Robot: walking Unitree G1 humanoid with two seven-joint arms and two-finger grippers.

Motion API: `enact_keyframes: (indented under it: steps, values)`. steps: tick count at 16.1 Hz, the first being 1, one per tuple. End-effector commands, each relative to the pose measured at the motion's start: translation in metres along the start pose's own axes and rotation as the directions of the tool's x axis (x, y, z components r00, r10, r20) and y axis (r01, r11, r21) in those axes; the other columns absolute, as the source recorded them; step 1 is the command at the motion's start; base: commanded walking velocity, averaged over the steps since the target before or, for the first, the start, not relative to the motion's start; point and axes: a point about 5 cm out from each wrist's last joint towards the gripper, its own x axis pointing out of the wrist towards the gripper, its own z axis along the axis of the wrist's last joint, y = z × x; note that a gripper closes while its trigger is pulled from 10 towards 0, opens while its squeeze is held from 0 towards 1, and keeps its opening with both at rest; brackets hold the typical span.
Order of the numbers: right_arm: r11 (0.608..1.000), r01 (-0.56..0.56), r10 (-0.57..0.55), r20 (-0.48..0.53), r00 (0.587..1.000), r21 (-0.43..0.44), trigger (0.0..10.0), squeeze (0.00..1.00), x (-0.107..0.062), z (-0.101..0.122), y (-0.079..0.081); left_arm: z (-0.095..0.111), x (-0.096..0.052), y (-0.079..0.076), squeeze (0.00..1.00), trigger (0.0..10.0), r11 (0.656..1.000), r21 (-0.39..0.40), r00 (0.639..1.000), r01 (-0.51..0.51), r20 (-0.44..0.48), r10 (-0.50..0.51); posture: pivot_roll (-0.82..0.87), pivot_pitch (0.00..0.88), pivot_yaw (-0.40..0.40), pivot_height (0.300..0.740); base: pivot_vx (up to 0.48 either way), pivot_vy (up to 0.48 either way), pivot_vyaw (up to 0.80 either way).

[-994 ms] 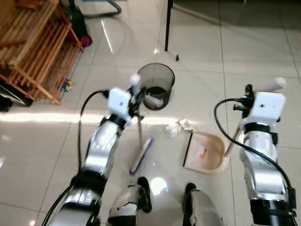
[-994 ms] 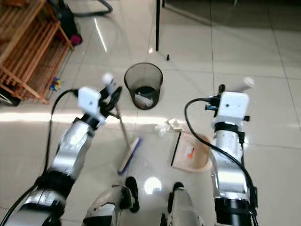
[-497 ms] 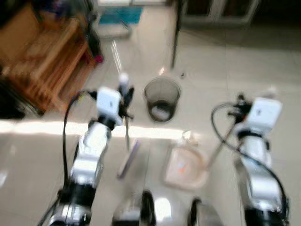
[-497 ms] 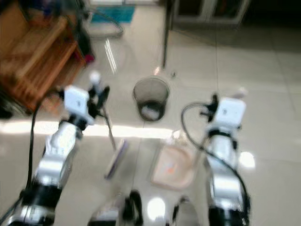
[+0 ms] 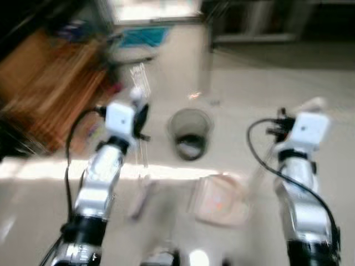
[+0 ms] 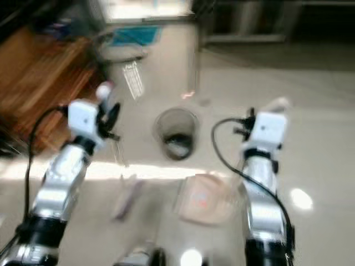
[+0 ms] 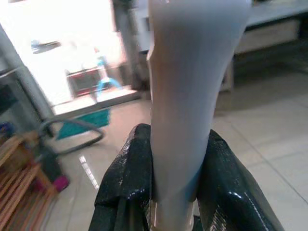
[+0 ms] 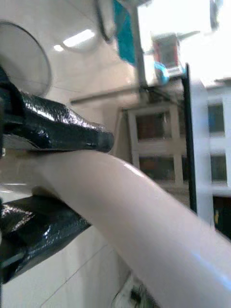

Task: Sweep floor

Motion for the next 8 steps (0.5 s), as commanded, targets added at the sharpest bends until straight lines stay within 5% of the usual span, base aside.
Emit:
enact_keyframes:
  steps: [1,4,6,8]
  values:
    - [0.999,0.041,-0.04,0.026,0.999,-0.026,10.0,0.0,0.0,0.005,-0.011,0.016,0.006,-0.011,0.0,10.0,0.999,-0.007,0.997,0.037,0.071,-0.036,0.0,0.125,0.12,0.74,0.48,0.0,0.0]
    - [0.998,0.046,-0.046,0.022,0.999,-0.033,10.0,0.0,0.001,0.005,-0.012,0.015,0.005,-0.016,0.0,10.0,0.998,-0.022,0.996,0.065,0.063,-0.063,0.0,0.125,0.119,0.74,0.48,0.0,-0.8]
    - [0.998,0.049,-0.048,0.026,0.999,-0.049,10.0,0.0,0.002,0.006,-0.014,0.012,0.004,-0.018,0.0,10.0,0.996,-0.035,0.996,0.077,0.049,-0.075,0.0,0.129,0.117,0.74,0.48,0.0,0.0]
    - [0.997,0.046,-0.044,0.031,0.999,-0.061,10.0,0.0,0.004,0.007,-0.017,0.007,0.002,-0.022,0.0,10.0,0.994,-0.061,0.996,0.087,0.022,-0.085,-0.01,0.134,0.111,0.74,0.0,0.0,0.0]
